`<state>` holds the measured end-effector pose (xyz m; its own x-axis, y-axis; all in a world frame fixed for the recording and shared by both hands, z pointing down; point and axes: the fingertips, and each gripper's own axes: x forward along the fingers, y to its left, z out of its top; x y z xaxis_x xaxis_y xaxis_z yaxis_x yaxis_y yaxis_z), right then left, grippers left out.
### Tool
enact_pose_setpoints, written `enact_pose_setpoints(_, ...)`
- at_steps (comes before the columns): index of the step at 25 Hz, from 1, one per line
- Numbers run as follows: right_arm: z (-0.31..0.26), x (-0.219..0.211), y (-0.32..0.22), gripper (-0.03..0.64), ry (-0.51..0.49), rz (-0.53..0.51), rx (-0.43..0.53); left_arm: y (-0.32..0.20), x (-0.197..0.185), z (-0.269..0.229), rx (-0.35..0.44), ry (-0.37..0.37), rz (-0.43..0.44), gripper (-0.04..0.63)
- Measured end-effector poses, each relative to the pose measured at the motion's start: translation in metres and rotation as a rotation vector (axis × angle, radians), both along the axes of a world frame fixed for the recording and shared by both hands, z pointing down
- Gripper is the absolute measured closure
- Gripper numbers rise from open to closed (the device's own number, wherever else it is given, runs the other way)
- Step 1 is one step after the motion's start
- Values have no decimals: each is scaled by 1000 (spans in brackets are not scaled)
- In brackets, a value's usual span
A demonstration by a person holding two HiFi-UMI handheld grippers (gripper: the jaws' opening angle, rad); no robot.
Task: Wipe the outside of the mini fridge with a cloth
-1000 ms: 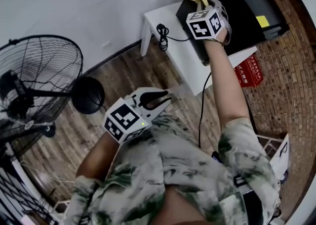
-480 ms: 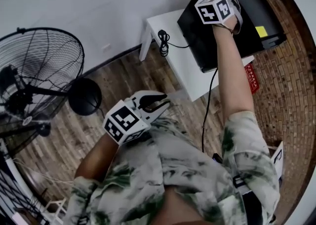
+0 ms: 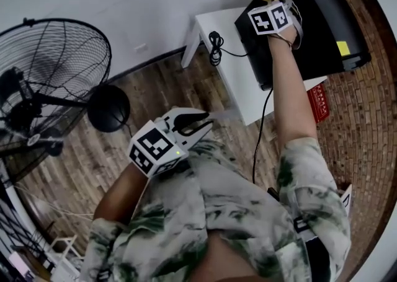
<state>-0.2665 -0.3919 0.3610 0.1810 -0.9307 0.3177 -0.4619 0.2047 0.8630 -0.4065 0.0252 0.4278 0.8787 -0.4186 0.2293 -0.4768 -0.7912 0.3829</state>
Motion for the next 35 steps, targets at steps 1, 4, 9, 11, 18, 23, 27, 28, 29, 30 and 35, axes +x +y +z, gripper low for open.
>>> enact_pose_setpoints(1, 9, 1, -1, 531, 4, 1, -15, -1, 0, 1, -3, 1, -6, 509)
enact_pose_setpoints(4, 36, 4, -4, 531, 12, 4, -53, -3, -2, 4, -10, 2, -21, 509)
enact_pose_setpoints(9, 90, 3, -6, 531, 8, 5, -135, -6, -6, 9, -35, 9, -47, 509)
enact_pose_setpoints(11, 108, 4, -7, 531, 2, 11, -163, -8, -7, 12, -44, 7, -58, 509)
enact_pose_setpoints(18, 159, 3, -12, 531, -9, 30, -233, -13, -10, 24, -78, -11, -83, 509)
enact_pose_setpoints(23, 192, 6, -19, 531, -8, 41, -282, -22, -15, 31, -87, -30, -108, 509)
enact_pose_setpoints(27, 219, 5, -20, 531, -5, 45, -325, -28, -22, 34, -104, -31, -129, 509)
enact_pose_setpoints(28, 225, 5, -21, 531, -8, 44, -335, -29, -23, 35, -108, -32, -133, 509)
enact_pose_setpoints(29, 231, 4, -23, 531, -10, 44, -343, -31, -24, 36, -111, -34, -136, 509)
enact_pose_setpoints(30, 236, 3, -24, 531, -11, 42, -351, -33, -25, 37, -113, -37, -139, 509)
enact_pose_setpoints(35, 261, -4, -26, 531, -22, 25, -388, -42, -32, 41, -137, -48, -150, 509)
